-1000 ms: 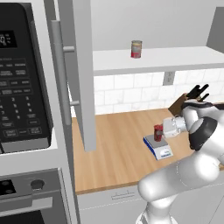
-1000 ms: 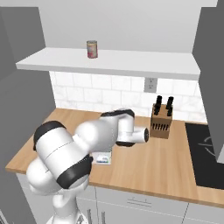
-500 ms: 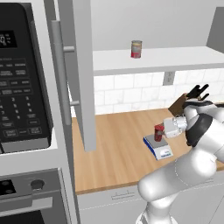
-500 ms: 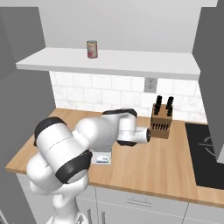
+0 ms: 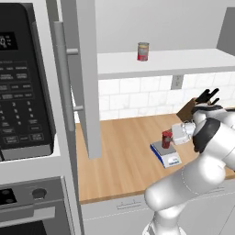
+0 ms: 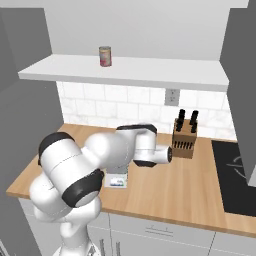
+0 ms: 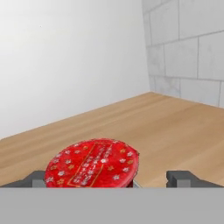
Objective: Pick the yogurt and place it on the digital scale for weighing, and close the cabinet.
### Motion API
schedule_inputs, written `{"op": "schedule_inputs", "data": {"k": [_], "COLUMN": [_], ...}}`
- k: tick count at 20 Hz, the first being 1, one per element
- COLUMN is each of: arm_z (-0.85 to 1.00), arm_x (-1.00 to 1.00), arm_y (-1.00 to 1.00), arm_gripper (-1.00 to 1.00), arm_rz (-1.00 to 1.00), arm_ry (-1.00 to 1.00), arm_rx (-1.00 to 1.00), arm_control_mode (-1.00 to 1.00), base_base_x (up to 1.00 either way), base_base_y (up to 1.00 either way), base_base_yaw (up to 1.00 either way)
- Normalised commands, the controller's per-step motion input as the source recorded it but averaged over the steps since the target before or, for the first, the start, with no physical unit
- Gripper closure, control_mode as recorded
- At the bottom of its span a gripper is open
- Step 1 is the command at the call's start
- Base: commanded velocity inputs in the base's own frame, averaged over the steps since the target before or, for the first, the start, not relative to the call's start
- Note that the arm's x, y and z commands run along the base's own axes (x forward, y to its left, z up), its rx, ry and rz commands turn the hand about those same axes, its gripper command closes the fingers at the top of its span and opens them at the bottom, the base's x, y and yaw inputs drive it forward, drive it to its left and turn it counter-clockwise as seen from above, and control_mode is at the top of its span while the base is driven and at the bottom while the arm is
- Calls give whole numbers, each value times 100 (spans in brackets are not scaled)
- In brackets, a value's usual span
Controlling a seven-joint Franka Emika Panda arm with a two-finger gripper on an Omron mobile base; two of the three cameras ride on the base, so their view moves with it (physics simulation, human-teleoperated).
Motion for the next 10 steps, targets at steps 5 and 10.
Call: {"op": "schedule_inputs", "data": {"k": [5, 10], "arm_z": [0, 0], "arm_x": [-15, -19], "arm_y": [-15, -15], "arm_gripper": [-100, -100], "arm_rz": [0, 0], "arm_ry": [0, -1], "arm_rx": [0, 1], "arm_control_mode": [-100, -100], "base_base_x": [0, 0], "base_base_y": [0, 0], "base_base_yaw": [0, 0]}}
